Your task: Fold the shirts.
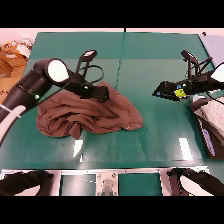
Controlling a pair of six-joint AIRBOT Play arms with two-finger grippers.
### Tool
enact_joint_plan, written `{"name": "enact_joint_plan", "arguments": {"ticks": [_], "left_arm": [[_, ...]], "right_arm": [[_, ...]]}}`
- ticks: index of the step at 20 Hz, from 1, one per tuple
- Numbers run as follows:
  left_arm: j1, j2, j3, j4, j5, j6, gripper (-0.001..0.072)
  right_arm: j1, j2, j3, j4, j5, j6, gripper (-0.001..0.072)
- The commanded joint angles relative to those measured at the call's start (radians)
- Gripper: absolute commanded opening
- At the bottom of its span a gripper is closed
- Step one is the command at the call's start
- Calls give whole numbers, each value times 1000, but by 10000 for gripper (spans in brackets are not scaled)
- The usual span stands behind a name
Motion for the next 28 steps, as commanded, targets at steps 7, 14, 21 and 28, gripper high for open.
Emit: {"name": "enact_joint_plan", "arguments": {"ticks": [7, 14, 21, 28], "left_arm": [[533, -21, 40, 162, -279, 153, 665], [841, -71, -81, 160, -57, 249, 587], [853, -348, -80, 14, 57, 341, 588], [852, -375, -80, -282, -75, 597, 17]], "right_arm": [[159, -27, -394, 45, -228, 144, 547], [-22, -171, -394, 143, -262, 48, 547], [16, -351, -394, 426, -360, -155, 547], [21, -400, -352, 695, -378, -387, 63]]}}
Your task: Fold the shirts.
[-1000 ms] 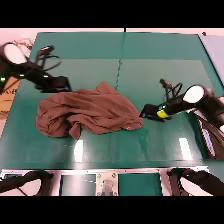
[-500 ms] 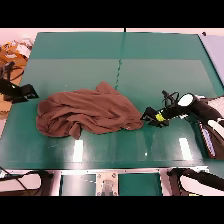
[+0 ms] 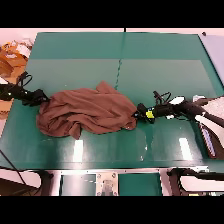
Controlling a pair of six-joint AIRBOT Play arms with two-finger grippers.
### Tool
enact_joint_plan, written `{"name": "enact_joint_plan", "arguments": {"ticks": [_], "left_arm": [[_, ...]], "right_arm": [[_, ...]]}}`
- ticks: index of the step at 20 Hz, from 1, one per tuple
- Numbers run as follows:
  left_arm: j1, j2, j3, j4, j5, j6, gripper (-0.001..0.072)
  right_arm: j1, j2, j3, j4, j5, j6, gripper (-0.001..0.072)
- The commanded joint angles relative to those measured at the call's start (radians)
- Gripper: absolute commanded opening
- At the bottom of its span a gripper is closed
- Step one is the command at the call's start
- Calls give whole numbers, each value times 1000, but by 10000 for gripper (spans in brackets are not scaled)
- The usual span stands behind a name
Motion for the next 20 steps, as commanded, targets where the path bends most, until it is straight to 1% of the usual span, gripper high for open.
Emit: {"name": "enact_joint_plan", "arguments": {"ticks": [1, 3, 5, 8, 10, 12, 16, 20], "left_arm": [[1, -12, 0, -117, -68, 124, 20], [1, -6, 29, -120, -91, 121, 19], [1, 31, 97, -119, -122, 86, 19], [1, 168, 245, -152, -143, 65, 19], [1, 292, 344, -193, -139, 37, 19], [1, 422, 413, -260, -134, 28, 19], [1, 655, 495, -275, -101, 28, 19], [1, 814, 520, -272, -101, 28, 19]], "right_arm": [[1, -12, 45, 125, 10, -102, 21], [-14, -11, 106, 124, 56, -125, 20], [-58, -6, 208, 121, 134, -126, 19], [-150, 39, 442, 121, 251, -114, 19], [-201, 94, 621, 122, 296, -95, 19], [-238, 164, 790, 121, 308, -77, 19], [-288, 280, 1070, 121, 308, -39, 19], [-358, 380, 1219, 121, 307, -40, 19]]}}
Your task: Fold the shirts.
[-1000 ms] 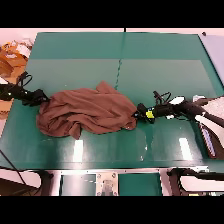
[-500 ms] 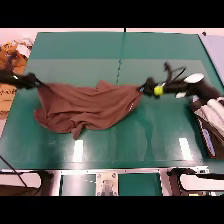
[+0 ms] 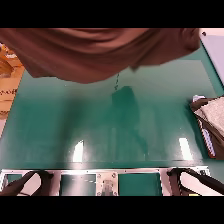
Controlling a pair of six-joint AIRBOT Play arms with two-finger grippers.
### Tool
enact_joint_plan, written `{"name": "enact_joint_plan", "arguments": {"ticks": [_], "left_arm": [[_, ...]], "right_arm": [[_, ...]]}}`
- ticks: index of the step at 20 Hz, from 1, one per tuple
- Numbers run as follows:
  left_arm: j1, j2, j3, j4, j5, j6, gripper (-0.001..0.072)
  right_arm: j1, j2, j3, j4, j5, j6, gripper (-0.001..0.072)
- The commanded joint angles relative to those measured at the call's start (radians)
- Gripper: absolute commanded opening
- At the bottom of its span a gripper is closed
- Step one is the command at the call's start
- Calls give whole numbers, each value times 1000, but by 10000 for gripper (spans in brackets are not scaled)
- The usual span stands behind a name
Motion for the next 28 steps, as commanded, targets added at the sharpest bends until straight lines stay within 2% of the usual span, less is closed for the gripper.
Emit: {"name": "enact_joint_plan", "arguments": {"ticks": [1, 4, 9, 13, 15, 16, 19, 23, 25, 26, 27, 28], "left_arm": [[1, 135, 27, -3, 10, -3, 19], [0, 130, 26, 10, 10, -42, 20], [0, 59, 11, 22, 20, -47, 20], [0, -39, -147, -76, -25, -42, 20], [0, -103, -295, -117, -13, 19, 20], [0, -139, -372, -132, 14, 61, 20], [0, -297, -563, -217, 183, 204, 20], [0, -554, -581, -539, 258, 401, 21], [0, -633, -581, -624, 280, 444, 21], [1, -656, -581, -621, 293, 441, 94], [7, -668, -581, -599, 305, 426, 456], [21, -667, -578, -564, 303, 390, 574]], "right_arm": [[-64, 87, 130, -2, 0, 9, 20], [-111, 125, 131, -6, -16, 9, 20], [-119, 89, 100, -55, 9, 9, 20], [-59, 48, -121, -85, 12, -34, 20], [12, 11, -306, -131, -32, -53, 20], [53, -19, -410, -151, -97, -66, 20], [131, -151, -629, -152, -327, -105, 20], [153, -396, -658, -118, -425, -104, 20], [147, -441, -650, -96, -463, -100, 34], [134, -443, -647, -92, -462, -100, 195], [109, -442, -635, -92, -440, -84, 380], [73, -441, -614, -95, -386, -66, 390]]}}
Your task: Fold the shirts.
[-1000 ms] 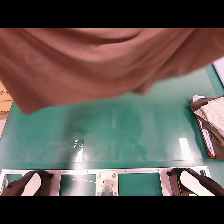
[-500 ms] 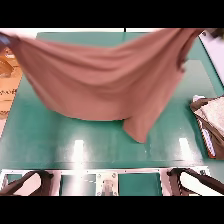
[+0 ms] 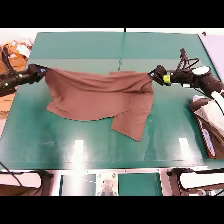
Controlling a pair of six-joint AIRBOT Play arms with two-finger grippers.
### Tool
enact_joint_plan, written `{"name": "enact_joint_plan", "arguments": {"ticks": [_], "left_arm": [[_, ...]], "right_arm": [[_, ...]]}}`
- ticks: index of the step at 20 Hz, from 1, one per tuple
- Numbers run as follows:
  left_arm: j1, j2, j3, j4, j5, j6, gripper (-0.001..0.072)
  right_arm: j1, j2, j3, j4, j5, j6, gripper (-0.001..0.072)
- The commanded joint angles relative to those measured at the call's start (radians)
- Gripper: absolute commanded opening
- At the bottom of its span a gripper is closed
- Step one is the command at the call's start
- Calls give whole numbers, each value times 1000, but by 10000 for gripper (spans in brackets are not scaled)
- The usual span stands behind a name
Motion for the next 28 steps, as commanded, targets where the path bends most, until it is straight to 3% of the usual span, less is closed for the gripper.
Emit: {"name": "enact_joint_plan", "arguments": {"ticks": [1, 2, 4, 6, 8, 9, 11, 17, 18, 20, 22, 23, 24, 28], "left_arm": [[33, -60, 4, 9, 7, 4, 575], [54, -56, 22, 71, -34, 4, 573], [94, -50, 61, 206, -144, -17, 338], [110, -48, 93, 301, -223, -48, 335], [113, -42, 108, 380, -273, -67, 112], [113, -41, 113, 410, -279, -80, 146], [113, -42, 115, 473, -276, -148, 314], [113, -41, 116, 580, -283, -235, 316], [113, -42, 118, 602, -293, -245, 317], [113, -41, 150, 701, -314, -315, 319], [113, -41, 210, 835, -375, -367, 329], [113, -41, 235, 876, -409, -387, 515], [113, -41, 243, 894, -434, -420, 596], [109, -42, 125, 858, -470, -469, 597]], "right_arm": [[-89, -33, 31, 11, 90, 28, 390], [-145, -21, 36, 11, 165, 28, 381], [-240, -1, 30, -15, 295, 27, 254], [-298, 31, -15, -90, 381, 28, 254], [-312, 70, -119, -132, 401, 36, 253], [-308, 83, -185, -139, 397, 35, 265], [-282, 81, -300, -139, 365, 34, 444], [-80, 1, -387, -55, 159, 18, 419], [-52, -19, -377, -31, 138, 0, 389], [-34, -38, -337, -27, 124, -27, 45], [-70, -32, -285, -58, 151, -28, 20], [-104, -23, -262, -90, 175, -17, 20], [-141, -13, -249, -135, 193, 15, 20], [-240, 42, -274, -255, 212, 108, 20]]}}
